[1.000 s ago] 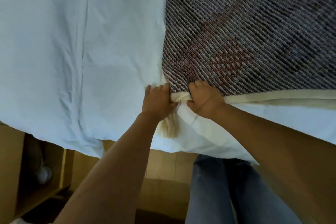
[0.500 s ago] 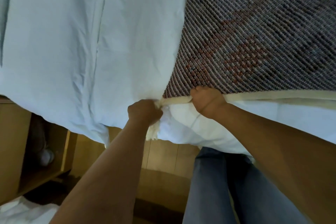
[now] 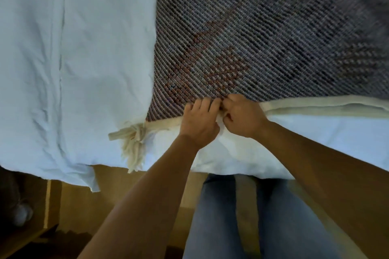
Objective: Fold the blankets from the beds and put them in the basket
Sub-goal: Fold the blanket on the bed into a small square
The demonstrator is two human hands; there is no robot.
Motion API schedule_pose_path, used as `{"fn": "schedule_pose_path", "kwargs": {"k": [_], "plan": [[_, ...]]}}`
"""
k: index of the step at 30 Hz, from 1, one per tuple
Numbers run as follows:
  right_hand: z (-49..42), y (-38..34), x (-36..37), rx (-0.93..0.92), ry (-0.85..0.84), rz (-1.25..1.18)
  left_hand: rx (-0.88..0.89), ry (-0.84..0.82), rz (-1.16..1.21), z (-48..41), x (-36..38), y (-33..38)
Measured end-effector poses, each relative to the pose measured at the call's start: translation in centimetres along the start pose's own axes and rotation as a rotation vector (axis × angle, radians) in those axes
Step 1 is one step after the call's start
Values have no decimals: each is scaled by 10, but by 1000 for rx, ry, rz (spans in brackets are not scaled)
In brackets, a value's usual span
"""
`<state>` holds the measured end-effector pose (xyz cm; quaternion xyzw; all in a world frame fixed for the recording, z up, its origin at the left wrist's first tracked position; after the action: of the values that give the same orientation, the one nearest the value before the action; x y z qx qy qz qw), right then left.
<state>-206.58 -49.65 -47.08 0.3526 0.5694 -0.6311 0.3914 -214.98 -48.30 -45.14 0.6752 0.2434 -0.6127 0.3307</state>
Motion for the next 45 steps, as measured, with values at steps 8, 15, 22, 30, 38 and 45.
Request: {"fn": "schedule_pose_path", "kwargs": {"k": [8, 15, 22, 30, 38, 45], "plan": [[81, 171, -79, 229, 97, 248, 56, -142, 43, -58, 48, 115], [87, 222, -85, 122, 45, 206, -34, -219, -92, -94, 65, 160], [98, 218, -64, 30, -214, 79, -80, -461, -129, -72, 79, 174], [91, 286, -126, 327, 145, -206, -142, -303, 101, -141, 64, 243], [130, 443, -191, 1108, 532, -313, -218, -213, 249, -268, 61, 330], [123, 463, -161, 1128, 254, -508, -316, -301, 190, -344, 95, 390]]}}
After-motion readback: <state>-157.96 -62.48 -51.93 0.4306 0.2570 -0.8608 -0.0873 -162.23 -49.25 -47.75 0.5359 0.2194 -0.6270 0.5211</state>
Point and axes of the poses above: each hand's wrist, its own z-axis away from the middle knuckle, its own x-axis out of the palm, y = z × x, the point moved 8 cm from there along -z, towards the middle knuckle, and after that the axes turned 12 degrees about y, right-handed, at the moved point
